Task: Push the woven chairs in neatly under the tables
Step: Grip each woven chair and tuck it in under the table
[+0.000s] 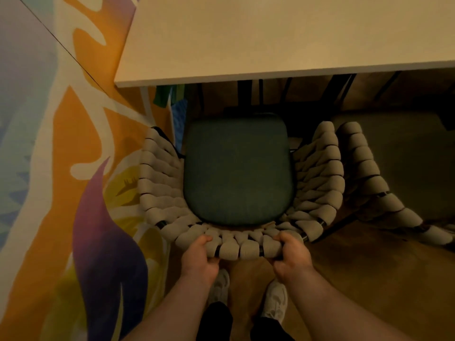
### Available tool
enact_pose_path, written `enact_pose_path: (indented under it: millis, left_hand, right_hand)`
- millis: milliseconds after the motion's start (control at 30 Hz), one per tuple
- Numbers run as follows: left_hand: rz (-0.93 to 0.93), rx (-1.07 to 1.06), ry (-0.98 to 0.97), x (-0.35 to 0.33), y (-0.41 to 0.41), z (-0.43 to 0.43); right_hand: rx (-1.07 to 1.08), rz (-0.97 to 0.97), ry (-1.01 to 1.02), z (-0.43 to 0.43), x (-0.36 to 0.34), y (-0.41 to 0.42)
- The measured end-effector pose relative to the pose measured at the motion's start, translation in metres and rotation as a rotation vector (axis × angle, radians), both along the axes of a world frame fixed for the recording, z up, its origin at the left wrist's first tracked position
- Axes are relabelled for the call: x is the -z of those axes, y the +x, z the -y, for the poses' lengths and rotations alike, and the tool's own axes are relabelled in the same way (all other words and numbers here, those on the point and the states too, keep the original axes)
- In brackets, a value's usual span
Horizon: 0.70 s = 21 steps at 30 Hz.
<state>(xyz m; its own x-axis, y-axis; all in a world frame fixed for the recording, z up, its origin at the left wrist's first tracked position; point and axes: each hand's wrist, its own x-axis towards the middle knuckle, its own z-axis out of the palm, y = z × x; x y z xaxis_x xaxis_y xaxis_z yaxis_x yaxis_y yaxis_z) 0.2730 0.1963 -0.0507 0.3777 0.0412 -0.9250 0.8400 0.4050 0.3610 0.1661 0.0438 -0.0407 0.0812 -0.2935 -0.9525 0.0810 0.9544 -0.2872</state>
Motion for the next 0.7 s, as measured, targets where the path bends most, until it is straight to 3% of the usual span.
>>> enact_pose_path:
  millis: [267, 700]
  left_hand:
    - [0.069, -0.016, -0.105, -0.006, 0.004, -0.009]
    - [0.073, 0.003, -0.068, 0.029, 0.042, 0.002]
  right_hand:
    - [0.026, 0.073, -0.021, -0.006, -0.01, -0.004]
    - [-0.006, 0.04, -0.063, 0.006, 0.02, 0.038]
